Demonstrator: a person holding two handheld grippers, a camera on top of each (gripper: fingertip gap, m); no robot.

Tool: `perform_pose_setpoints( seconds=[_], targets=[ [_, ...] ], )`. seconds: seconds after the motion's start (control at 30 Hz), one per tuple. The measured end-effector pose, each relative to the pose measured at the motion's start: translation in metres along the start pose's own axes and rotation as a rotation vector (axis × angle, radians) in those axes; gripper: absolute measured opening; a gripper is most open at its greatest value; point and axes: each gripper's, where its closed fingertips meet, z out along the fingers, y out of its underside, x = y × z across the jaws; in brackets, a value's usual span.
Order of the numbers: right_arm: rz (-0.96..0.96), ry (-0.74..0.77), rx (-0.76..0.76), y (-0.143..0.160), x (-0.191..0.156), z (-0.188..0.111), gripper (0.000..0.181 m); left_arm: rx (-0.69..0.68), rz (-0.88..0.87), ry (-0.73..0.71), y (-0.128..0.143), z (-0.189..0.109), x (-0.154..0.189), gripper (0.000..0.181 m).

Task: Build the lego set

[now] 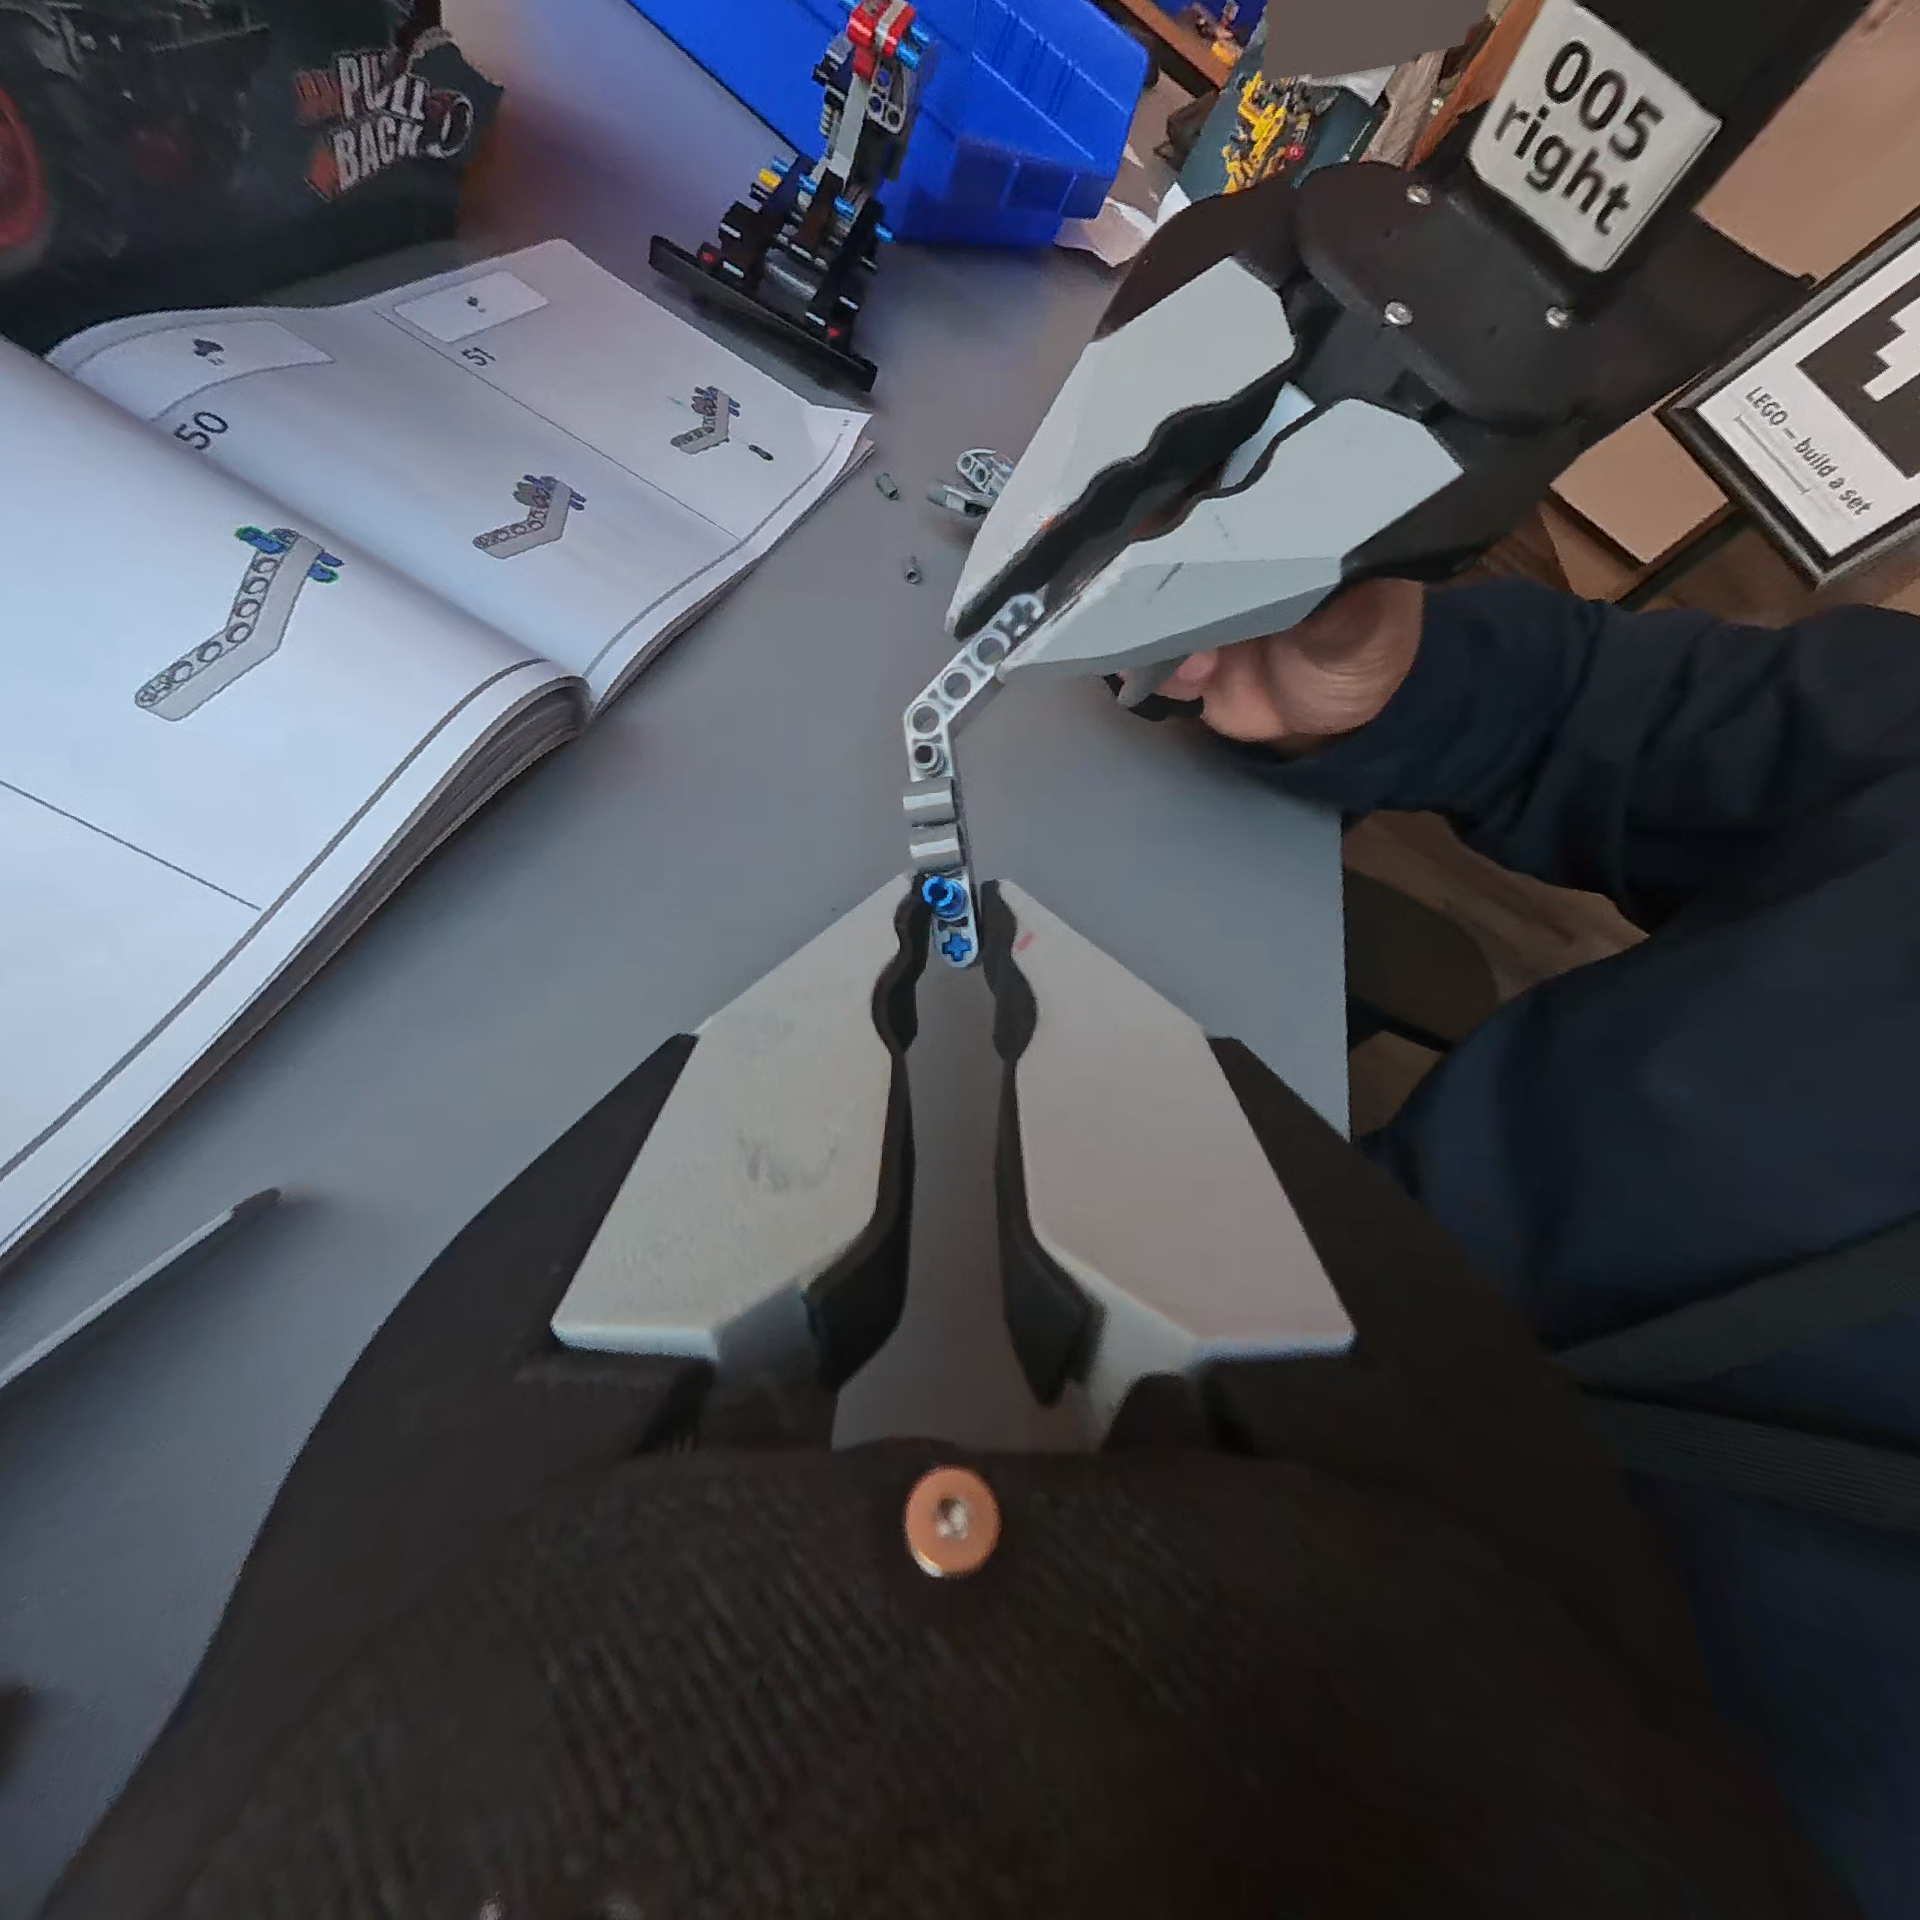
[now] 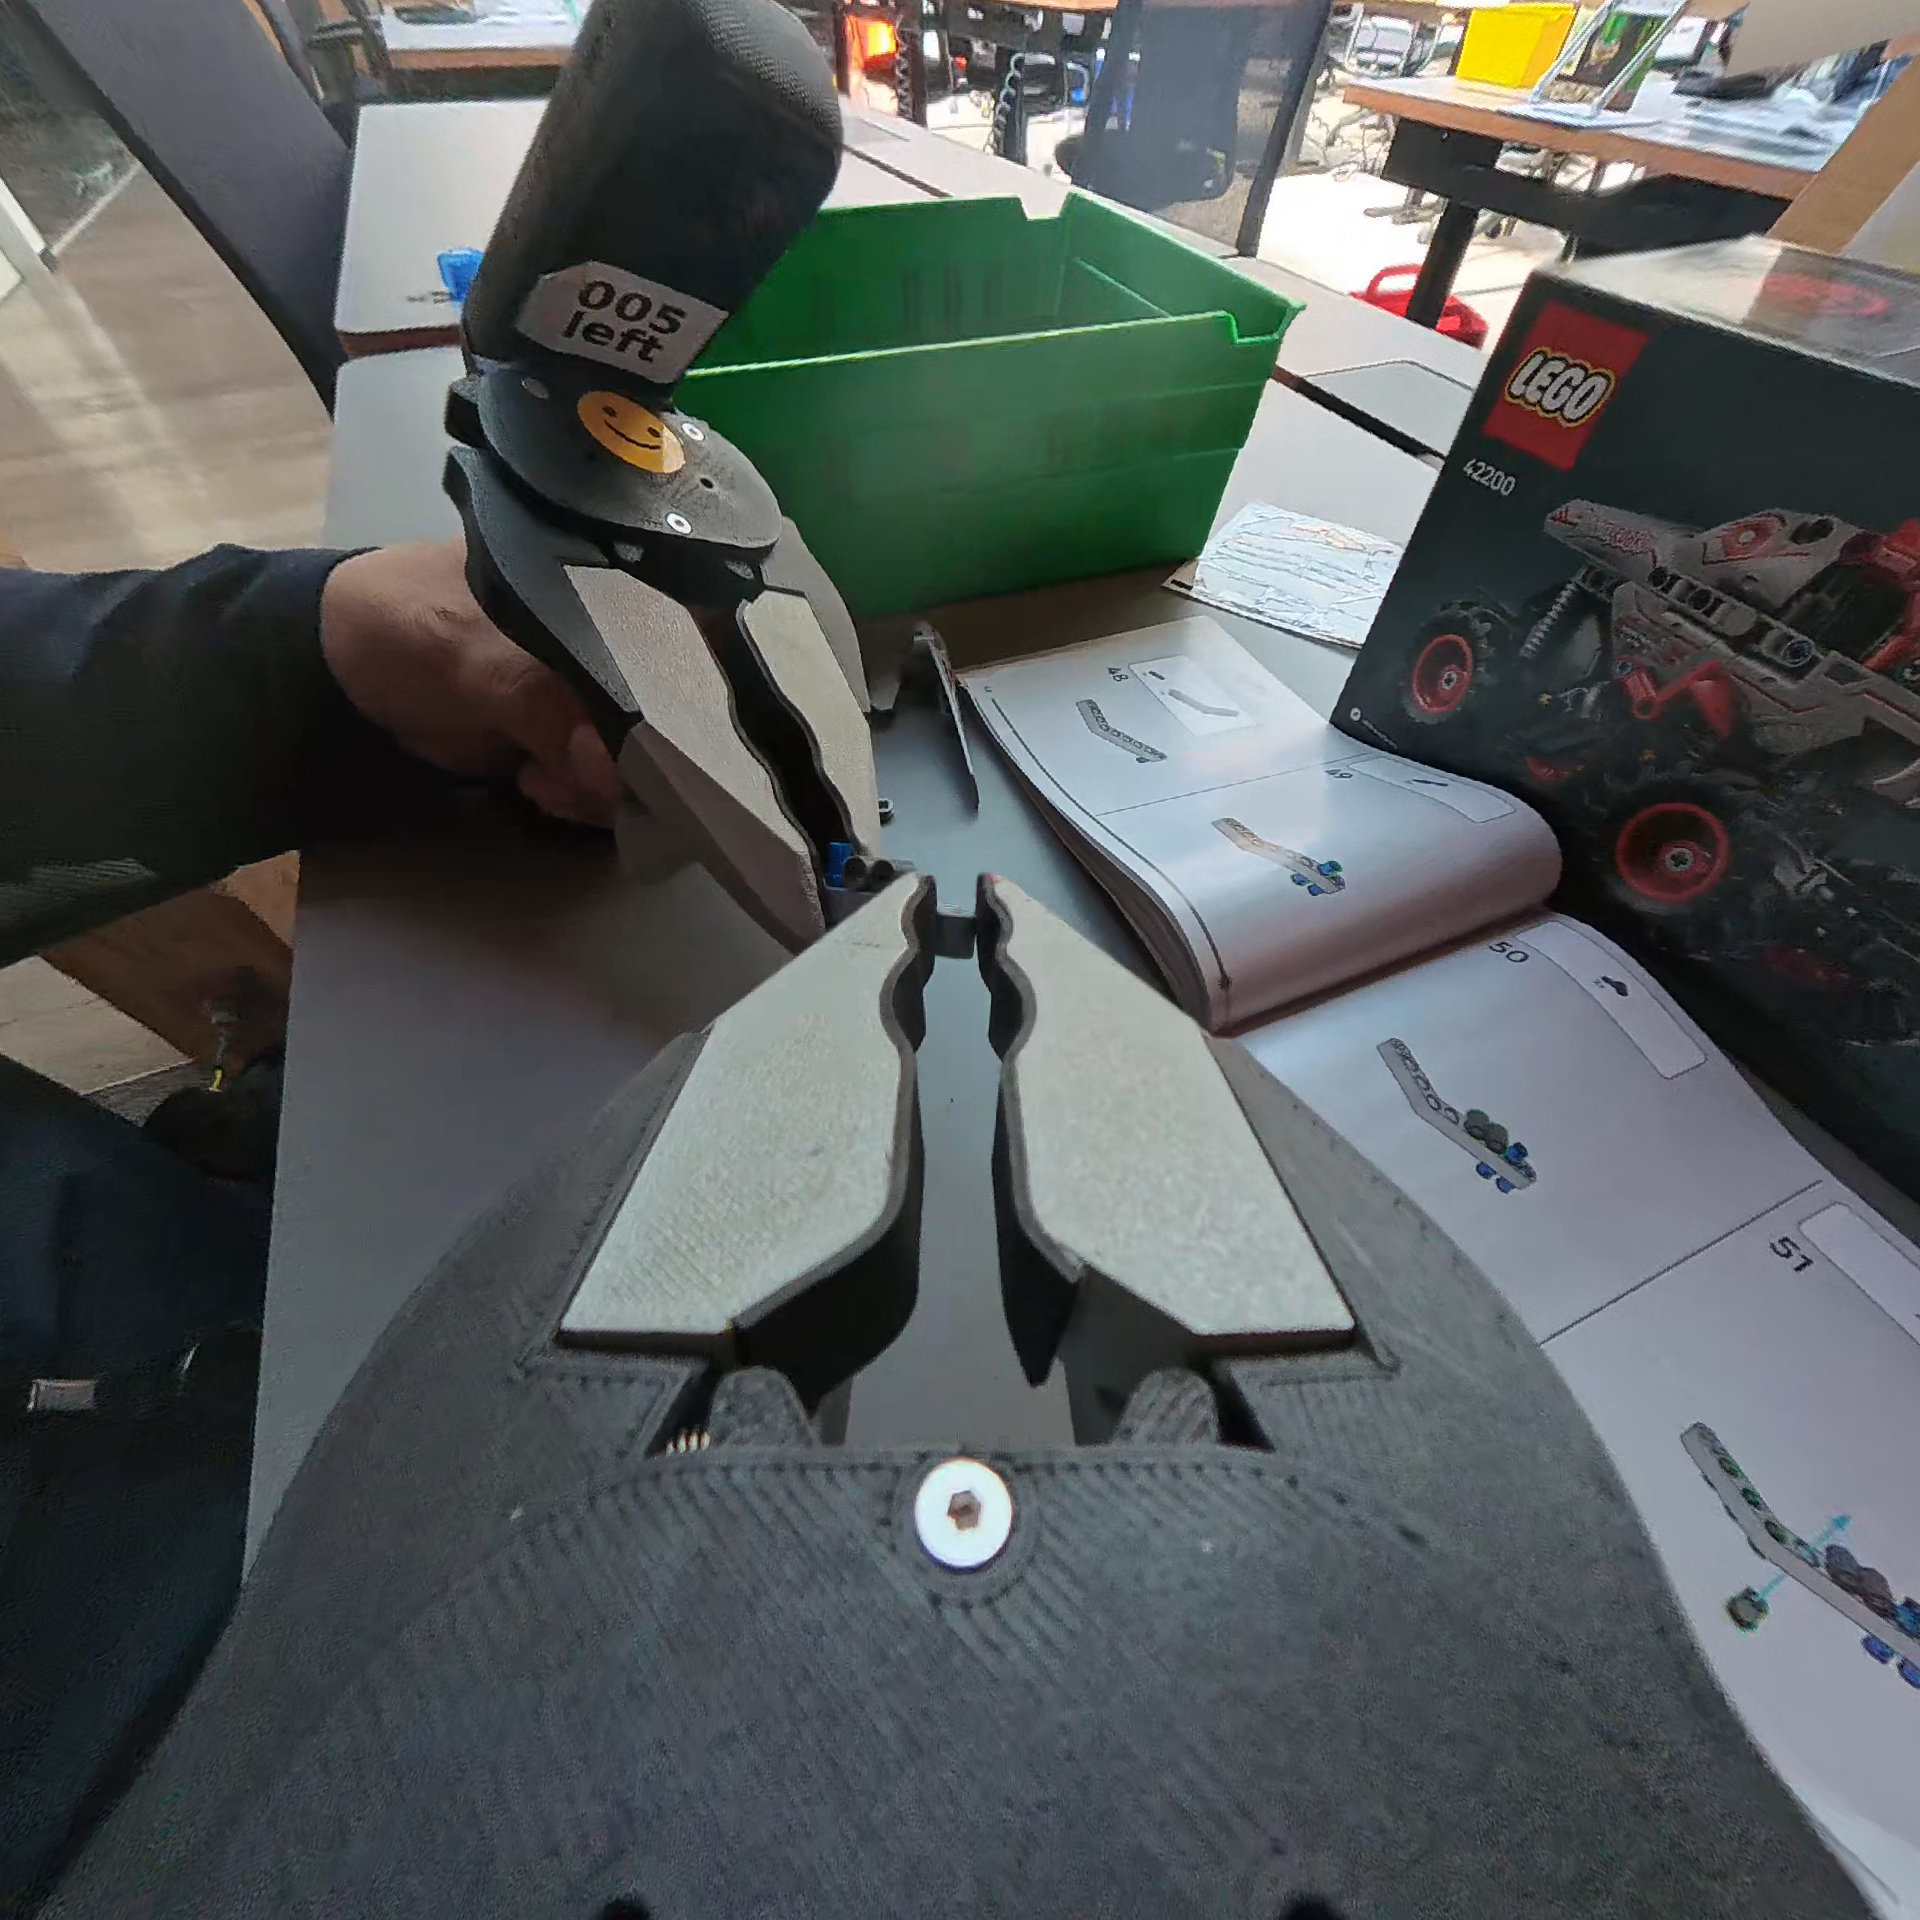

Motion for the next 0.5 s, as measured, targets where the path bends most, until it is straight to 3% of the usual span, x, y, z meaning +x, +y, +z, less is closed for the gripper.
perform_pose_setpoints(
  seconds=[0.17, 0.27, 0.5],
  targets=[
    [-0.056, -0.095, -0.142, 0.023, -0.004, 0.002, 0.013, -0.109, 0.056, -0.073, 0.014, 0.0, -0.009, 0.004],
    [-0.099, -0.128, -0.155, 0.023, -0.005, 0.001, 0.008, -0.201, 0.104, -0.11, 0.026, 0.005, -0.01, 0.003],
    [-0.117, -0.271, -0.341, 0.054, -0.021, 0.012, 0.007, -0.252, 0.082, -0.053, 0.036, 0.01, -0.004, 0.003]
  ],
)
